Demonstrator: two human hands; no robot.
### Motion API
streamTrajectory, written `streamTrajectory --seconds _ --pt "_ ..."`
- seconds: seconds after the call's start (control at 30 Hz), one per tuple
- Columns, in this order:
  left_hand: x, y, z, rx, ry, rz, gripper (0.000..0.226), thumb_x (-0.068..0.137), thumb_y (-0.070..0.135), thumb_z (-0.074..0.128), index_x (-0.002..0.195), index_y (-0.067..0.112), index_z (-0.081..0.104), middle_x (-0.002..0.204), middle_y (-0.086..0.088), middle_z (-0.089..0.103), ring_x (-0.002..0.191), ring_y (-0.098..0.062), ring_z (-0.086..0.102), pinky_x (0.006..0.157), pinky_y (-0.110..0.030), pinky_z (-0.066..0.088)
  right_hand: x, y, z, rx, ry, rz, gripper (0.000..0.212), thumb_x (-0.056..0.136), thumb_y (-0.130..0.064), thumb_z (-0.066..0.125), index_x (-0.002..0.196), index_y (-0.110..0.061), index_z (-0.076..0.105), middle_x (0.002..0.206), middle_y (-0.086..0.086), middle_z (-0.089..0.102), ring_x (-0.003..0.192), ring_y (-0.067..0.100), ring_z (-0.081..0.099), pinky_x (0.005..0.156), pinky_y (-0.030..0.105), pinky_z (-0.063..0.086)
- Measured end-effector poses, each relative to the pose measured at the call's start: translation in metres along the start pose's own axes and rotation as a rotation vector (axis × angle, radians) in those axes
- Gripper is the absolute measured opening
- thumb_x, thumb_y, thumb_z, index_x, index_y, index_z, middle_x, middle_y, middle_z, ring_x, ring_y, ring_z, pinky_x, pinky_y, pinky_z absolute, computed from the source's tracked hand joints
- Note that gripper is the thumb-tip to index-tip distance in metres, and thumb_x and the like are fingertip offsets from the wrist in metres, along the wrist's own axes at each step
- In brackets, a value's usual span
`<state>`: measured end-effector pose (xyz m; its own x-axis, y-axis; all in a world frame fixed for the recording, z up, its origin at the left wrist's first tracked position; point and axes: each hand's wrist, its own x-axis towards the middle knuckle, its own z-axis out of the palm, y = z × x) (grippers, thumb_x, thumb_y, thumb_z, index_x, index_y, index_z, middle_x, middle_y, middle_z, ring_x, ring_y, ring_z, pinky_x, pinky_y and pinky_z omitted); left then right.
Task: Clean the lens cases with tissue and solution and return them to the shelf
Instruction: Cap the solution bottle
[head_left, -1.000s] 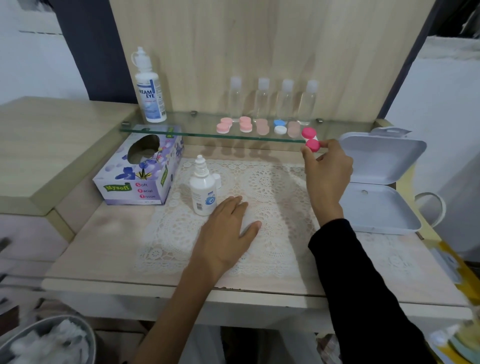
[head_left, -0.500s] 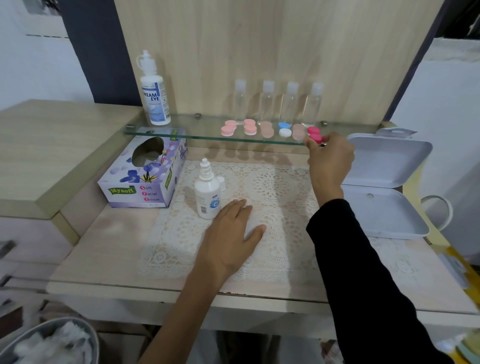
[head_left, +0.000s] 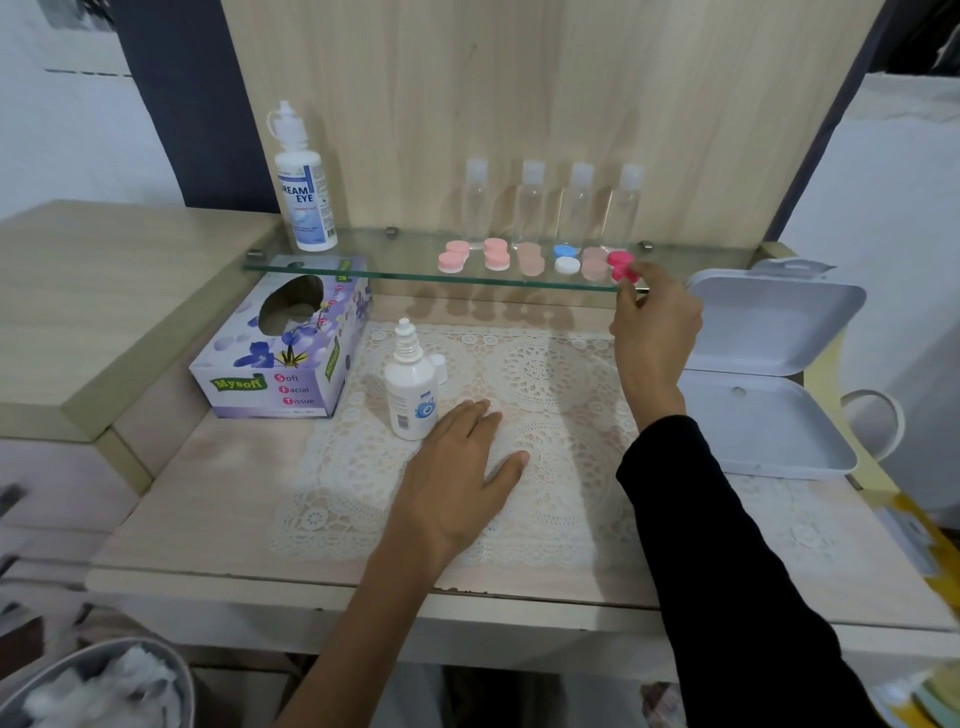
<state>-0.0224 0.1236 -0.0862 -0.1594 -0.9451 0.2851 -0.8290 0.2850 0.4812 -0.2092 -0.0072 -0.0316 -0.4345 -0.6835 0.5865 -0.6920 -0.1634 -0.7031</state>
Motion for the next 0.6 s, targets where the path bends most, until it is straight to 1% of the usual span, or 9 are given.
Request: streamTrajectory --seconds 0.13,0.23,0.27,0.33,0.4,0.43,0.5,0.57,0.6 --pt "0.0 0.0 0.0 0.004 0.005 0.0 0.058 0.095 0.049 0.042 0.144 0.019 0.036 0.155 0.006 0.025 0.142 -0.006 0.015 0.113 -0.024 0.016 0.003 0.001 0.001 -0.005 -0.003 -0.011 0.024 0.097 -0.021 0.053 0.117 -0.028 0.064 0.078 0.011 0.066 0.077 0.03 0.063 0.071 0.033 0.05" --pt "0.0 0.0 0.001 0.004 0.013 0.007 0.058 0.095 0.049 0.042 0.144 0.018 0.036 0.154 0.006 0.025 0.142 -0.006 0.016 0.113 -0.024 0.018 -0.001 -0.002 -0.003 0.028 0.011 -0.044 0.028 0.096 -0.021 0.053 0.122 -0.03 0.061 0.07 0.009 0.065 0.07 0.028 0.062 0.069 0.032 0.05" --pt "0.0 -0.001 0.001 0.002 0.016 0.009 0.058 0.095 0.049 0.043 0.144 0.018 0.037 0.154 0.006 0.026 0.142 -0.006 0.016 0.113 -0.024 0.018 -0.004 -0.005 -0.005 0.037 0.013 -0.063 0.028 0.096 -0.022 0.053 0.122 -0.029 0.06 0.066 0.007 0.063 0.067 0.027 0.061 0.068 0.032 0.048" --pt "0.0 -0.001 0.001 -0.003 0.023 0.012 0.056 0.095 0.047 0.044 0.142 0.018 0.04 0.153 0.006 0.029 0.141 -0.006 0.019 0.113 -0.026 0.021 -0.013 -0.009 -0.007 0.019 -0.004 -0.1 0.028 0.096 -0.022 0.052 0.124 -0.024 0.06 0.059 0.003 0.056 0.062 0.023 0.054 0.064 0.029 0.039" --pt "0.0 -0.001 0.001 -0.02 0.054 0.013 0.05 0.095 0.043 0.048 0.138 0.019 0.047 0.147 0.006 0.039 0.137 -0.008 0.03 0.11 -0.027 0.03 -0.022 -0.014 -0.008 0.009 -0.053 -0.117 0.031 0.094 -0.02 0.053 0.124 -0.021 0.059 0.056 -0.003 0.048 0.061 0.019 0.049 0.061 0.028 0.033" --pt "0.0 0.0 -0.001 -0.034 0.094 0.019 0.044 0.094 0.041 0.05 0.133 0.019 0.053 0.141 0.006 0.047 0.131 -0.009 0.038 0.105 -0.027 0.036 -0.027 -0.017 -0.007 0.013 -0.089 -0.123 0.031 0.093 -0.019 0.053 0.124 -0.02 0.06 0.057 -0.005 0.049 0.062 0.017 0.049 0.06 0.028 0.032" --pt "-0.002 0.003 -0.006 -0.059 0.244 0.056 0.032 0.09 0.038 0.054 0.115 0.022 0.066 0.119 0.01 0.063 0.112 -0.008 0.055 0.09 -0.028 0.049 -0.035 -0.022 -0.003 0.025 -0.183 -0.158 0.029 0.092 -0.018 0.055 0.12 -0.017 0.062 0.064 -0.003 0.056 0.063 0.016 0.051 0.058 0.029 0.035" --pt "-0.006 0.005 -0.013 -0.147 0.457 0.109 0.02 0.088 0.031 0.057 0.098 0.022 0.071 0.095 0.013 0.07 0.087 -0.004 0.064 0.072 -0.03 0.055 -0.044 -0.026 0.006 0.042 -0.315 -0.218 0.024 0.091 -0.02 0.059 0.113 -0.014 0.066 0.072 -0.002 0.061 0.066 0.015 0.055 0.061 0.03 0.043" --pt "-0.008 0.005 -0.017 -0.239 0.562 0.12 0.017 0.089 0.027 0.057 0.094 0.02 0.072 0.087 0.013 0.07 0.078 -0.003 0.065 0.065 -0.028 0.055 -0.047 -0.027 0.012 0.056 -0.411 -0.24 0.024 0.09 -0.021 0.061 0.113 -0.016 0.066 0.078 -0.004 0.062 0.069 0.014 0.056 0.063 0.029 0.044"
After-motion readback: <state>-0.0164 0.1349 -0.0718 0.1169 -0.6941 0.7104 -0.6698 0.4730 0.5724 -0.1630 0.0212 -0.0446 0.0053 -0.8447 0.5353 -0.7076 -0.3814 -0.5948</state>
